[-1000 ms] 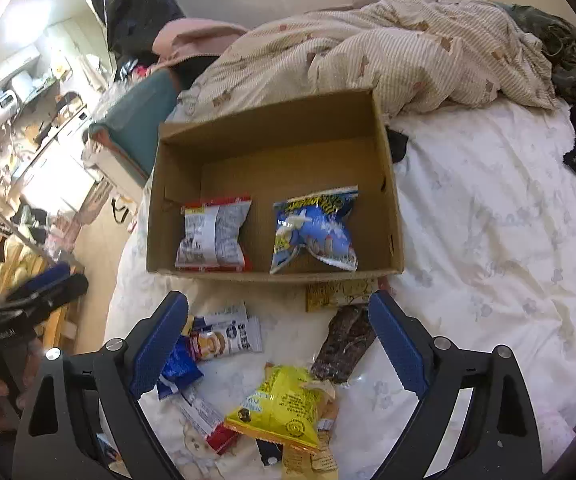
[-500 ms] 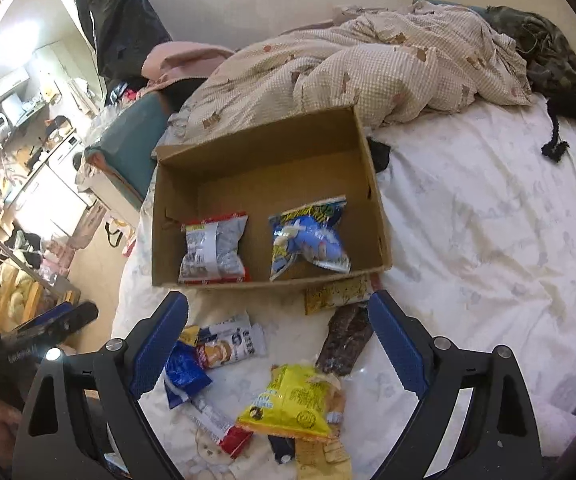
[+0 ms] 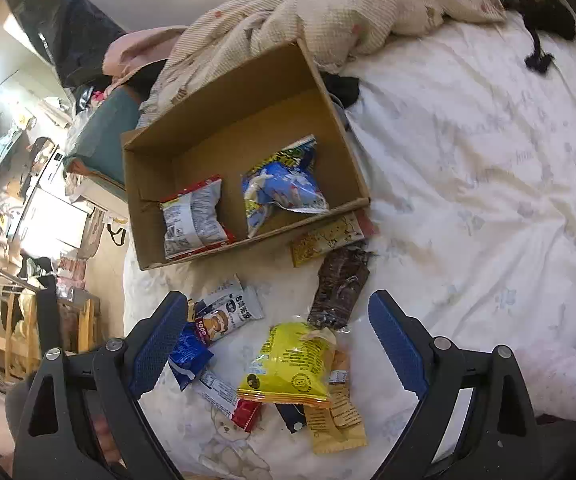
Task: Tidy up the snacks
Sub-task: 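Grasp the blue-and-white bag with the left gripper while the right gripper moves toward the yellow bag, then lift the blue bag with the left gripper while the right gripper grasps the yellow snack bag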
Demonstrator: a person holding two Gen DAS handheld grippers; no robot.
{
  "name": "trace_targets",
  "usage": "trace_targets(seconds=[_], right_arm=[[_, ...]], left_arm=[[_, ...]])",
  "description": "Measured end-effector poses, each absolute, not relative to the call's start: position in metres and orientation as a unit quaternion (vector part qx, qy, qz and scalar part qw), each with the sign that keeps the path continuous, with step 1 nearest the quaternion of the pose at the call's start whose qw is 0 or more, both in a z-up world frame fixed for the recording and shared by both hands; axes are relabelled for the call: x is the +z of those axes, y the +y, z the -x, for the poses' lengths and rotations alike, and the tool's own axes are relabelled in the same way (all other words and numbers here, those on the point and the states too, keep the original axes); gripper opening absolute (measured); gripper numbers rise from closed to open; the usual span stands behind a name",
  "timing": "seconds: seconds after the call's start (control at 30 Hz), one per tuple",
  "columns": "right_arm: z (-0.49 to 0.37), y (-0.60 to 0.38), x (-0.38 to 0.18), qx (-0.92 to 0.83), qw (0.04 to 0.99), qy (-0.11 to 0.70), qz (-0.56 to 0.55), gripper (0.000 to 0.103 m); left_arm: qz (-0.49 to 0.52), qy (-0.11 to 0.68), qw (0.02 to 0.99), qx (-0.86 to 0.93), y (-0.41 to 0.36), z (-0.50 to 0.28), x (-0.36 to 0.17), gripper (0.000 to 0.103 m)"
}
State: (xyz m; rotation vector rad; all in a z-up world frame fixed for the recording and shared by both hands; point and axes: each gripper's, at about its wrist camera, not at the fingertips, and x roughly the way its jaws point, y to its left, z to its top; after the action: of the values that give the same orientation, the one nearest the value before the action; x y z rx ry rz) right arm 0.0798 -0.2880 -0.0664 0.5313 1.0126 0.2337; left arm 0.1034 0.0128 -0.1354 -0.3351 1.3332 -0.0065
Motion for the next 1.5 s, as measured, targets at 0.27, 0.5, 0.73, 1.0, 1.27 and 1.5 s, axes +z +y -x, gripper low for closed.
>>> trace_targets(seconds=[0.27, 0.5, 0.73, 1.0, 1.27, 1.5], right_arm=[[-0.084, -0.292, -0.075, 0.102, 0.825, 0.494, -0.255, 0.094], [-0.087, -0.285, -0.083, 0.1, 0.819, 0.51, -0.244, 0.094], [-0.089, -0.266, -0.098, 0.089, 0.81, 0.547, -0.191, 0.094], [-0.091, -0.23, -0.132, 0.078, 0.784, 0.597, -0.15, 0.094], [-0.097, -0.209, -0.151, 0.046, 0.771, 0.622, -0.131, 0.094], [-0.101, -0.193, -0.17, 0.037, 0.759, 0.644, -0.09, 0.09]], left_arm=[[0.096, 0.631, 0.77, -0.012, -0.02, -0.104, -0.15, 0.038], [0.081, 0.623, 0.777, -0.036, -0.021, -0.093, -0.125, 0.014], [0.087, 0.597, 0.796, -0.053, -0.015, -0.08, -0.089, 0.014], [0.106, 0.58, 0.807, -0.025, 0.004, -0.081, -0.08, 0.014], [0.118, 0.578, 0.807, -0.015, 0.009, -0.083, -0.078, 0.014], [0.114, 0.57, 0.813, -0.016, 0.006, -0.082, -0.074, 0.014]])
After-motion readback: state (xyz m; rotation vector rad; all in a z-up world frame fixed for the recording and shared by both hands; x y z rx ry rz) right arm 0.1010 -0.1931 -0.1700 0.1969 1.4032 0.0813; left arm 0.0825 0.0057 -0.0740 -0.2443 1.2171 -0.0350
